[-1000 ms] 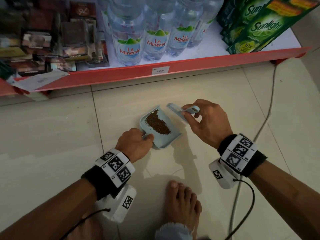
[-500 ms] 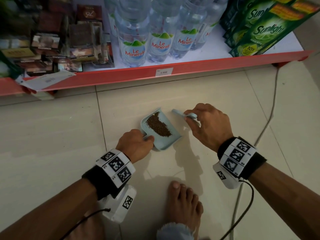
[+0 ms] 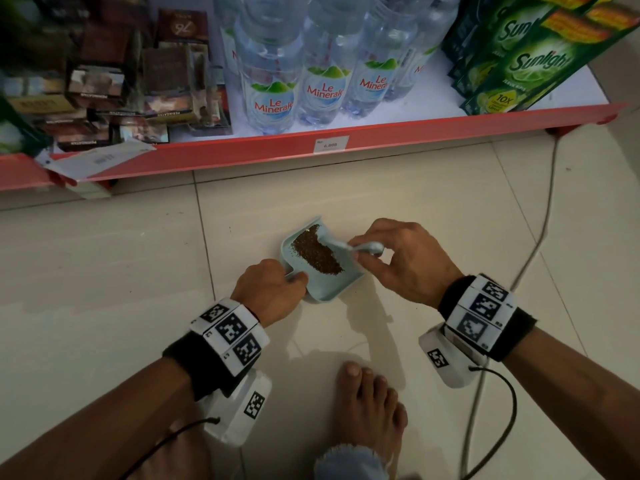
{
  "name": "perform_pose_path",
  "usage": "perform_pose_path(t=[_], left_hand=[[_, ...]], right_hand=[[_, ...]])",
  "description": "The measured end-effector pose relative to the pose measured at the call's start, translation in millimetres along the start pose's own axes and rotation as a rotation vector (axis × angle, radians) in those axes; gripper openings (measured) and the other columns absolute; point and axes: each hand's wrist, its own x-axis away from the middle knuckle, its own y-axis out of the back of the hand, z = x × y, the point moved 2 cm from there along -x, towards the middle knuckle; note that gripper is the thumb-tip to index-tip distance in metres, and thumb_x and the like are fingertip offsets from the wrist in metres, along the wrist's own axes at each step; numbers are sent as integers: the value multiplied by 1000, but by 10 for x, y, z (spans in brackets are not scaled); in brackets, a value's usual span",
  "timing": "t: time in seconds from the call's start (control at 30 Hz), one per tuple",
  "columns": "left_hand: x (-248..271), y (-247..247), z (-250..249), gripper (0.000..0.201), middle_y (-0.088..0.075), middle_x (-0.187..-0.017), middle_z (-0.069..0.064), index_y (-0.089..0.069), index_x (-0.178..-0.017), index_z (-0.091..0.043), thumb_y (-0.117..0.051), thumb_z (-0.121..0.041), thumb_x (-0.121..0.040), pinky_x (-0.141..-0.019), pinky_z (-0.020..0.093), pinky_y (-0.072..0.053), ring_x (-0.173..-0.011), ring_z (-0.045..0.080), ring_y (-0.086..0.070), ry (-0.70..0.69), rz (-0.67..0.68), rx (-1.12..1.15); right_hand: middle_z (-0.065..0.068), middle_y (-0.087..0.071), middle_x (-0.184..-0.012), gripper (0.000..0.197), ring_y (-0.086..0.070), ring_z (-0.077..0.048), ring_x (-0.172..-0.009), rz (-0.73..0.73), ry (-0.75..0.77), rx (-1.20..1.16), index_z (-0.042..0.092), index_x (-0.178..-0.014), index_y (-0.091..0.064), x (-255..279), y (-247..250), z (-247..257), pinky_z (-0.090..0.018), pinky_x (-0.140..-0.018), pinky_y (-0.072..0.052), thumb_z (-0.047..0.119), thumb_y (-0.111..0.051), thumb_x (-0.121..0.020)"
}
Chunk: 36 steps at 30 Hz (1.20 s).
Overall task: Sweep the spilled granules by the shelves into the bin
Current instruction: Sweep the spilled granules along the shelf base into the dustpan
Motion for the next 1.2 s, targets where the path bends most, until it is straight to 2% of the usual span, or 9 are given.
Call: perform_pose_path(t=[0.17,0.27,0.4,0.5,0.6,0.7,0.8,1.0,1.2], left_hand=[[9,6,45,40,-74,-93,8,-75,-95,-10,-53,-43,-91,-86,38,-55,-87,25,-66,-4,-3,-6],[13,14,64,40,-74,-94,8,-75,-95,-10,-53,-43,-91,-86,38,-55,-88,25,-66,-7,-2,-9],[14,14,70,41,-74,-94,8,-75,-94,-10,-53,-44,-91,-86,38,-55,-88,26,-66,0,-5,-10],[19,5,82,41,-74,-93,8,-75,-93,-10,-53,-44,-91,-86,37,-55,-87,25,-66,0,-7,-9],[21,6,93,41,-74,-93,7,-75,-94,-9,-52,-44,-91,-86,38,-54,-88,25,-66,-1,-7,-12],[22,15,93,41,-74,-92,7,-75,-93,-9,-53,-43,-91,-84,37,-55,-87,25,-66,-9,-11,-10],[22,19,100,40,-74,-92,7,-75,-93,-9,-53,-43,-91,-84,37,-55,-86,24,-66,-10,-12,-6],[20,18,133,40,-74,-91,8,-75,-92,-8,-54,-43,-91,-83,37,-55,-85,24,-67,-15,-11,9],[10,19,143,40,-74,-92,7,-75,-93,-9,-54,-43,-91,-85,38,-55,-87,24,-67,-14,-4,23]], right_hand=[[8,-65,-87,21,-64,-17,-73,-206,-100,72,30,-103,-73,-33,123,-10,-37,-60,-54,34,-55,-93],[6,-62,-88,24,-63,-21,-73,-116,-131,298,27,-97,-70,-42,137,-7,-32,-58,-51,36,-49,-95],[5,-64,-86,22,-64,-17,-74,41,-65,39,25,-100,-74,-4,76,46,-39,-64,-54,33,-54,-93],[5,-68,-86,22,-64,-15,-72,-112,-89,-53,25,-104,-75,-6,124,55,-41,-65,-55,32,-58,-93],[6,-64,-85,21,-63,-21,-71,-188,-134,171,28,-100,-72,-15,186,58,-37,-59,-54,34,-53,-94],[6,-62,-88,25,-62,-21,-73,-37,-144,262,24,-97,-71,-29,150,67,-36,-62,-53,36,-49,-95],[4,-65,-85,25,-62,-16,-73,85,-94,30,20,-98,-73,-1,80,115,-42,-66,-54,34,-53,-93],[6,-64,-86,21,-64,-21,-72,-161,-159,155,28,-100,-72,-20,168,96,-37,-60,-54,33,-52,-95],[2,-60,-83,26,-60,-21,-68,85,-94,210,22,-96,-70,11,-13,213,-34,-61,-50,33,-47,-96]])
